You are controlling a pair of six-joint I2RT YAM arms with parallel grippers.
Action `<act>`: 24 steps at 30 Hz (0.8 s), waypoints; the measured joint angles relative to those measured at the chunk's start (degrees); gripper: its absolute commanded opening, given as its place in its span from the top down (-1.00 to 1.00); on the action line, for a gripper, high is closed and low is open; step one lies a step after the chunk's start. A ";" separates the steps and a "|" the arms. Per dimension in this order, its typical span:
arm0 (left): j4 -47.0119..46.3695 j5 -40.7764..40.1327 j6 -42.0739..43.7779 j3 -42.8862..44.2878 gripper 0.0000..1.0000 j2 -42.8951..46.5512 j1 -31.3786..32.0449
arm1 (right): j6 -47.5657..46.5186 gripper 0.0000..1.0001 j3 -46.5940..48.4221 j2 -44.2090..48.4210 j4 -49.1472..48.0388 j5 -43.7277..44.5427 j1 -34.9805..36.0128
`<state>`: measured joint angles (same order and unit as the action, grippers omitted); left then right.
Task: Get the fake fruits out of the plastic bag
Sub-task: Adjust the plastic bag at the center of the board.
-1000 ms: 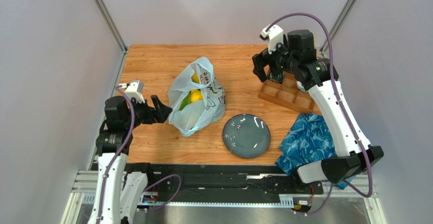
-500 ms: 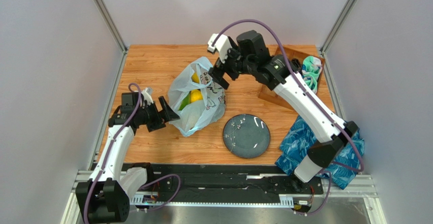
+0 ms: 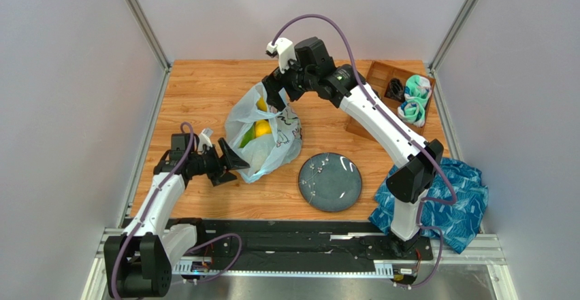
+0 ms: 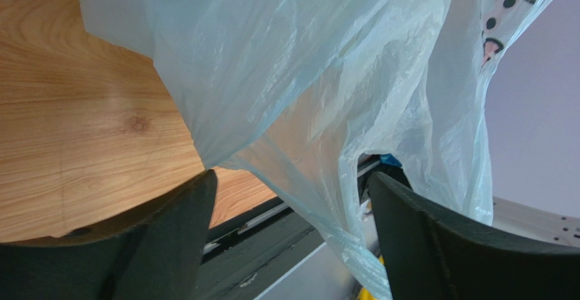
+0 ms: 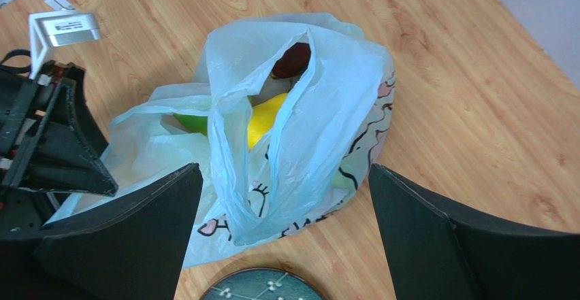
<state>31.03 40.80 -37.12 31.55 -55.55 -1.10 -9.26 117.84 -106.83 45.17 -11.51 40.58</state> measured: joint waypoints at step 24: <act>9.11 -3.63 19.93 74.25 1.00 -35.93 0.26 | 10.54 1.00 24.44 -16.50 -17.88 -7.37 -18.80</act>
<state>40.14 37.17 -17.19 105.80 -91.48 -0.84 1.28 142.28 -123.33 27.29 -18.87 21.78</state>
